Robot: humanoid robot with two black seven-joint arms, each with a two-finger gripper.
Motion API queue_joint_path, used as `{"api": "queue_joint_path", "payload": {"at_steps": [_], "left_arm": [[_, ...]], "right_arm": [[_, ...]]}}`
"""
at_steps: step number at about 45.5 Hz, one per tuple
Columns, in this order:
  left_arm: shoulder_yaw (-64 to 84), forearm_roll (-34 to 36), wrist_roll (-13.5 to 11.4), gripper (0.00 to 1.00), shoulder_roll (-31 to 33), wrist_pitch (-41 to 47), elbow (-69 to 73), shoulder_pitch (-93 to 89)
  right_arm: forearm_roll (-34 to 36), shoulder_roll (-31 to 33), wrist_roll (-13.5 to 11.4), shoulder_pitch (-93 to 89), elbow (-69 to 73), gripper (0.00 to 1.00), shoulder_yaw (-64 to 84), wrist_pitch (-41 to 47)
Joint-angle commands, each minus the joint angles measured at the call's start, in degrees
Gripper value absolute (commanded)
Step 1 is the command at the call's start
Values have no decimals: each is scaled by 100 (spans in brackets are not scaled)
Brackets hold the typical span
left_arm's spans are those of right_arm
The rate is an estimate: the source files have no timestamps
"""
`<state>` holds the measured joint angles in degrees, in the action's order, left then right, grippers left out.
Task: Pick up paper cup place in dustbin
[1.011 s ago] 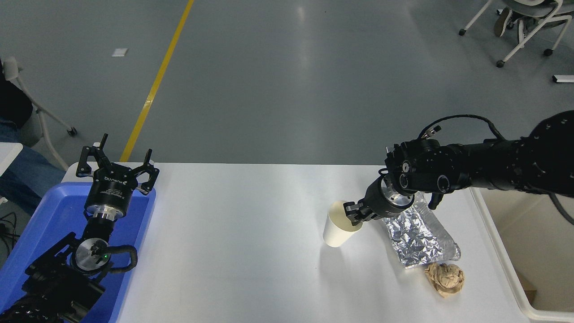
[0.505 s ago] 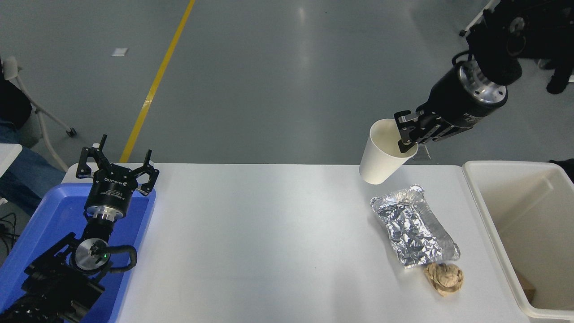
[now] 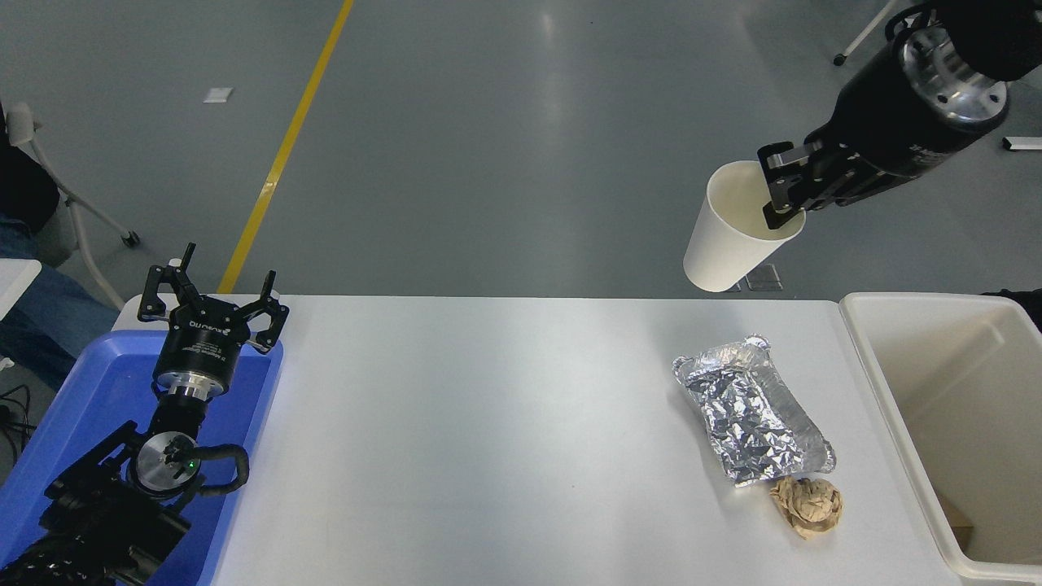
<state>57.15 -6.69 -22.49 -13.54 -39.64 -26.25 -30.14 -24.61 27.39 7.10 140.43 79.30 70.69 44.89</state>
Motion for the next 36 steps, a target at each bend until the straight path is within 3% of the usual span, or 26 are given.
{"api": "queue_joint_path", "payload": {"at_steps": [1,9,12,16,23,30,36], "left_arm": [[-2,1,-1,100,0,0,5,8],[7,1,-1,100,0,0,5,8],[7,1,-1,100,0,0,-3,8],[7,1,-1,100,0,0,5,8],[7,1,-1,100,0,0,5,8],[7,1,-1,100,0,0,5,-1],[7,1,-10,100,0,0,-3,-1]], "right_arm": [[-1380,1285,19,-735,-511,0,86,11],[-1934,2156,80,-1789,-1671,0,51,11],[-1978,2279,142,-2369,-2075,0,33,-391],[-1987,2289,274,-3212,-2550,0,-11,-1086],[-1908,2306,274,-4829,-3481,0,-546,-1886],[-1881,2175,274,-6754,-4510,0,-1986,-2282],[-1881,1665,265,-8196,-5284,0,-3200,-2511]]}}
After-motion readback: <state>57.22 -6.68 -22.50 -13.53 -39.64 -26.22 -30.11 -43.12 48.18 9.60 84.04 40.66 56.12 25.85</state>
